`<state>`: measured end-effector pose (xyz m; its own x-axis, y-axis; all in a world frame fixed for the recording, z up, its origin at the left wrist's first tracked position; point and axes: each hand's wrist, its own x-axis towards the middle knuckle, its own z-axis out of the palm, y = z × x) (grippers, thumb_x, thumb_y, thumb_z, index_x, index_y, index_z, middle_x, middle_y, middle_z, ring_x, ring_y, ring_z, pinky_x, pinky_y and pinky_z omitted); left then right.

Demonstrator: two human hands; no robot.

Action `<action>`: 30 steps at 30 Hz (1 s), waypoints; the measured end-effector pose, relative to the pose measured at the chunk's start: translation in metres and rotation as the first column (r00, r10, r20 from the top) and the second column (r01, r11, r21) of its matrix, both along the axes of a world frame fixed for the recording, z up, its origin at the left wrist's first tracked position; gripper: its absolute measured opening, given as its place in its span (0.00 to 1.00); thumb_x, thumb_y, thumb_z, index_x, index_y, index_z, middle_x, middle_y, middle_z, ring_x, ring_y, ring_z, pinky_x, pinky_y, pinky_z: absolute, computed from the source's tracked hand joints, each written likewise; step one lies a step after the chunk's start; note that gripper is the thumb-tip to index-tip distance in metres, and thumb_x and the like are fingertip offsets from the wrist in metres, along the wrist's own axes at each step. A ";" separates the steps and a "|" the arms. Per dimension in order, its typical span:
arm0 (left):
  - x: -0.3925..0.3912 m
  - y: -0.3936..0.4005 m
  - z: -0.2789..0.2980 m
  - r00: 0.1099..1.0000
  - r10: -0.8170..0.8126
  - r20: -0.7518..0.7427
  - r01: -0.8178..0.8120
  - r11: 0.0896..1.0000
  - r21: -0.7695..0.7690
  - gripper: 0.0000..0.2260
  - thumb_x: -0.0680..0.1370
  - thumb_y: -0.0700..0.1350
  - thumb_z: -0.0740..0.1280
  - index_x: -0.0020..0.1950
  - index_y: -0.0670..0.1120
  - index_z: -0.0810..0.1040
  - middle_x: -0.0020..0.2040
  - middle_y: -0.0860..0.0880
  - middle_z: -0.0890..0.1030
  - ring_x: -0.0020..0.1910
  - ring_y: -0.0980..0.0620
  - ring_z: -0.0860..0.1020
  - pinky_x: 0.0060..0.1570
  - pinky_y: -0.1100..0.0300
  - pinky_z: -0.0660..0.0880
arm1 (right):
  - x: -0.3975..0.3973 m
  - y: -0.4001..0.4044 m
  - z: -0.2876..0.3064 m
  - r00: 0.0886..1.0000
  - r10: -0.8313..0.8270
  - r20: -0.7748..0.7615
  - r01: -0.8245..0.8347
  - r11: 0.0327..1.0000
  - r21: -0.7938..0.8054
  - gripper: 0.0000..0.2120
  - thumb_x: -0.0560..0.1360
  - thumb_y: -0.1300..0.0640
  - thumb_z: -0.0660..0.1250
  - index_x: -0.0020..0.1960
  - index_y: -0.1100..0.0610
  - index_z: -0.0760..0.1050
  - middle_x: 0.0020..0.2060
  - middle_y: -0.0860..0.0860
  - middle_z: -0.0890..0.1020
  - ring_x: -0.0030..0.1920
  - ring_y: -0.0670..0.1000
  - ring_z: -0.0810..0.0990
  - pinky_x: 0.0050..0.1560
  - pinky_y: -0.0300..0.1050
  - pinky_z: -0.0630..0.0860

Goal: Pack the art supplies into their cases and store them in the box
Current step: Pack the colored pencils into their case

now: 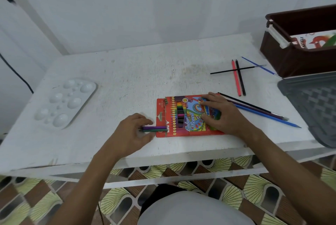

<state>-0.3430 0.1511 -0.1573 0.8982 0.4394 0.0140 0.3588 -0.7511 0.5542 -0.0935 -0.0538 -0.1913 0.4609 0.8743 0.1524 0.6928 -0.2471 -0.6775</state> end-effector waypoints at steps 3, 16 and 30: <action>-0.008 0.004 0.001 1.000 0.024 -0.012 -0.024 1.000 0.020 0.11 0.73 0.47 0.72 0.55 0.47 0.82 0.49 0.55 0.78 0.45 0.57 0.76 0.45 0.71 0.71 | 0.000 0.000 0.000 1.000 -0.003 0.000 0.003 1.000 0.002 0.24 0.73 0.47 0.69 0.67 0.54 0.73 0.69 0.48 0.70 0.72 0.43 0.58 0.72 0.49 0.60; 0.017 -0.017 0.000 0.999 0.019 0.039 -0.017 0.997 -0.073 0.16 0.73 0.49 0.72 0.60 0.48 0.80 0.52 0.58 0.76 0.47 0.63 0.75 0.42 0.77 0.69 | -0.001 0.000 0.001 1.000 -0.002 0.015 0.002 1.000 0.007 0.24 0.73 0.50 0.70 0.67 0.54 0.73 0.69 0.49 0.70 0.71 0.43 0.58 0.73 0.50 0.60; 0.031 -0.021 -0.004 1.000 -0.022 -0.003 0.022 0.997 -0.074 0.11 0.75 0.46 0.70 0.56 0.48 0.83 0.47 0.52 0.78 0.46 0.57 0.77 0.44 0.73 0.72 | -0.002 0.000 0.000 1.000 -0.013 0.008 0.013 1.000 -0.006 0.25 0.72 0.46 0.69 0.67 0.54 0.73 0.69 0.48 0.70 0.72 0.43 0.58 0.72 0.55 0.62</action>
<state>-0.3117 0.1300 -0.1609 0.9075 0.4195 -0.0212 0.3449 -0.7155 0.6075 -0.0954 -0.0535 -0.1912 0.4713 0.8690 0.1504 0.6947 -0.2607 -0.6704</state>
